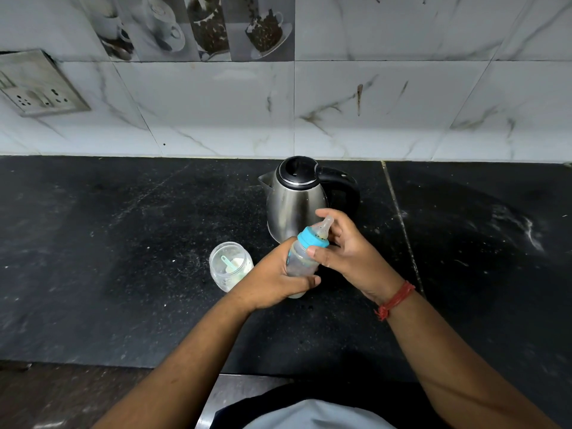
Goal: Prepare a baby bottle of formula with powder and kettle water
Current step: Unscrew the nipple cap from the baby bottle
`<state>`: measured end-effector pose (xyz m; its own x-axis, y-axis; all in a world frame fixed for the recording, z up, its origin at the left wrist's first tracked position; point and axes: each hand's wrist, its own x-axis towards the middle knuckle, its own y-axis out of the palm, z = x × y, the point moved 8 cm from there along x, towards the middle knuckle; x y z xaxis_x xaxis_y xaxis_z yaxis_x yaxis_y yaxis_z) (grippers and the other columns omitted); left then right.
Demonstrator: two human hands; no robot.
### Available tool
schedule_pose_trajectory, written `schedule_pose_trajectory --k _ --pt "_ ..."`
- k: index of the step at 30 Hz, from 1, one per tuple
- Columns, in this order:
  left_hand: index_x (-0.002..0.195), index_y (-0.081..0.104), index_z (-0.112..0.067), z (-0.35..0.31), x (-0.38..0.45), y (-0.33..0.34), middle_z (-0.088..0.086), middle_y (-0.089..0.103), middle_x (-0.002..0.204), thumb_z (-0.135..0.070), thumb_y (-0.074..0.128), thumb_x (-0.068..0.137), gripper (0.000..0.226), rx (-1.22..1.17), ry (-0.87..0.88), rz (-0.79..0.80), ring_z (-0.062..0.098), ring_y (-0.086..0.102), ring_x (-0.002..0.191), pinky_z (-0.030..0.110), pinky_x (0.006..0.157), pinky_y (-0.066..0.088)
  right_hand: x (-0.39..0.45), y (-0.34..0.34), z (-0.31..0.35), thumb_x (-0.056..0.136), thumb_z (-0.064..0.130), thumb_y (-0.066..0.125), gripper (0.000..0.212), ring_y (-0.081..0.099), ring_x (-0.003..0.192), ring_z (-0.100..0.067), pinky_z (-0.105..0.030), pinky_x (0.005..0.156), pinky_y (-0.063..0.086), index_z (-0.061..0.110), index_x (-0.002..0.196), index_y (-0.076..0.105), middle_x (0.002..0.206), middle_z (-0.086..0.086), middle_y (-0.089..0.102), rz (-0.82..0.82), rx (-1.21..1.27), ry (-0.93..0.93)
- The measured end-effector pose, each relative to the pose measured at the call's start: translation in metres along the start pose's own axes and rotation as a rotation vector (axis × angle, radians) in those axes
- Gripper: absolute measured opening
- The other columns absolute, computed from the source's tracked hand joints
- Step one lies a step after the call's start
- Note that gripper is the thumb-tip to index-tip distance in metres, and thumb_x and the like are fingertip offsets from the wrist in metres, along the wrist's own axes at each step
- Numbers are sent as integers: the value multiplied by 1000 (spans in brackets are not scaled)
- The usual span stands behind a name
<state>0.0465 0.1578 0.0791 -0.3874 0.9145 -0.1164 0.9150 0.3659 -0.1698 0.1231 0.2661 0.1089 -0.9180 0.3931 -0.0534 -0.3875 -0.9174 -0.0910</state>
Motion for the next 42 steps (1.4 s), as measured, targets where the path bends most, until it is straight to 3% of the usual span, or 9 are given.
schedule_pose_trajectory --k 4,8,12,14,19,23,29,34,42 --pt "131 54 -26 5 1 -2 -2 67 112 -29 81 79 58 21 -9 -21 10 64 102 46 99 54 1 -9 7 79 23 79 47 64 109 -7 -29 91 55 24 121 60 115 5 67 -106 35 -52" --pt "129 47 -44 12 4 -5 -10 62 128 -42 78 83 55 38 -27 -76 3 59 121 27 105 49 -3 -31 20 86 0 76 41 65 99 -2 -21 80 55 16 120 59 113 -1 65 -257 65 -107" --pt "126 47 -41 12 8 -10 -3 42 125 -28 76 93 46 141 30 -176 -18 44 113 4 101 34 -6 -55 5 82 6 81 45 67 107 -14 -30 89 58 23 118 61 118 0 63 -326 -172 -50" --pt "128 51 -34 12 12 -9 -3 41 121 -23 78 91 47 179 56 -201 -19 43 109 2 97 33 -7 -65 -5 77 9 84 46 62 109 -14 -31 95 54 24 115 62 118 5 56 -354 -399 -49" --pt "131 57 -28 26 27 -6 -11 54 123 -31 87 79 61 267 67 -269 5 51 121 19 105 39 -10 -62 -40 75 8 85 49 55 105 -13 -13 88 42 18 116 61 118 3 53 -267 -758 -25" --pt "124 61 -32 39 34 1 -21 61 117 -26 88 75 56 372 42 -310 12 46 119 33 105 42 -8 -56 -70 72 20 87 58 55 114 -26 -40 103 45 17 124 61 122 -2 61 -198 -1071 8" --pt "118 57 -46 58 39 9 -25 58 117 -34 86 72 56 497 28 -257 13 49 120 37 105 43 -2 -47 -95 82 41 77 55 45 131 -19 -57 122 12 28 130 55 130 10 59 -38 -1345 113" --pt "122 60 -32 69 45 12 -12 61 123 -33 89 71 59 574 29 -229 15 47 124 35 111 36 4 -44 -104 83 44 76 57 43 132 -20 -63 121 10 28 132 53 132 9 58 28 -1394 156" --pt "130 57 -30 80 44 13 -20 53 123 -33 87 77 61 591 -39 -191 -2 37 120 46 121 28 4 -43 -115 85 47 73 59 41 135 -21 -64 120 11 30 136 50 137 8 57 75 -1413 210"
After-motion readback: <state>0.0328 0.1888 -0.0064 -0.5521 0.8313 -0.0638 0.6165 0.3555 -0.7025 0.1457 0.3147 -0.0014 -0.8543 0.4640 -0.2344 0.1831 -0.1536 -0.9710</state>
